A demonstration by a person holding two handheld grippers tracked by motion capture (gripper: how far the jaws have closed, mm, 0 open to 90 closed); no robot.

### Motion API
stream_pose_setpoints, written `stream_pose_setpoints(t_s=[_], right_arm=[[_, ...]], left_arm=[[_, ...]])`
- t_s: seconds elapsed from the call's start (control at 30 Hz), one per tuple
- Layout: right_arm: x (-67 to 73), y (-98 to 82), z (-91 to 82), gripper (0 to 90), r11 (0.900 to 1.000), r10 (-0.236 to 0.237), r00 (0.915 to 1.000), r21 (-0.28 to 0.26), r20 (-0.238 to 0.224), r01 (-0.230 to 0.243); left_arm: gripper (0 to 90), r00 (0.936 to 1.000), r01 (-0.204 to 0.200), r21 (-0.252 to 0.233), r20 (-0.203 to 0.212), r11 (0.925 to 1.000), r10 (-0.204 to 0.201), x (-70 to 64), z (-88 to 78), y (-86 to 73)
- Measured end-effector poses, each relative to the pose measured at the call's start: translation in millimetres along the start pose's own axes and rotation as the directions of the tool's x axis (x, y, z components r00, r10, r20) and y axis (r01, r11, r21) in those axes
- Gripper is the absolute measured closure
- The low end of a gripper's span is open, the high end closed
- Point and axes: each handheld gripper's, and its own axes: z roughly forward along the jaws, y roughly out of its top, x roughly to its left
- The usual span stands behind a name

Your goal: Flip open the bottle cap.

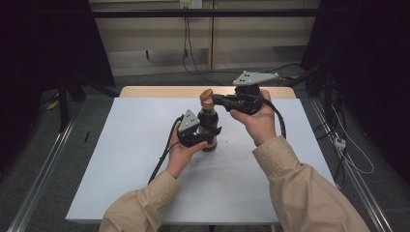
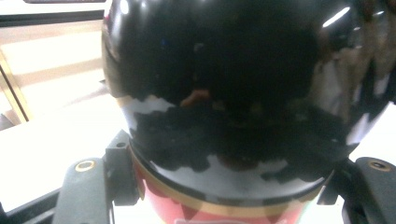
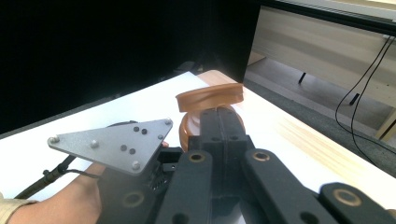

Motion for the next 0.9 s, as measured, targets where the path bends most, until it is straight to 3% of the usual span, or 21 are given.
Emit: stream_pose_setpoints(t_s=[0.9], right_arm=[[0.0, 2.6, 1.0, 90.0, 1.0, 0.001, 1.0, 0.009, 0.002, -0.001]], left_arm=[[30.4, 1.0, 0.004, -0.002, -0.001, 1.0, -0.004, 0.3, 0.2, -0.2]])
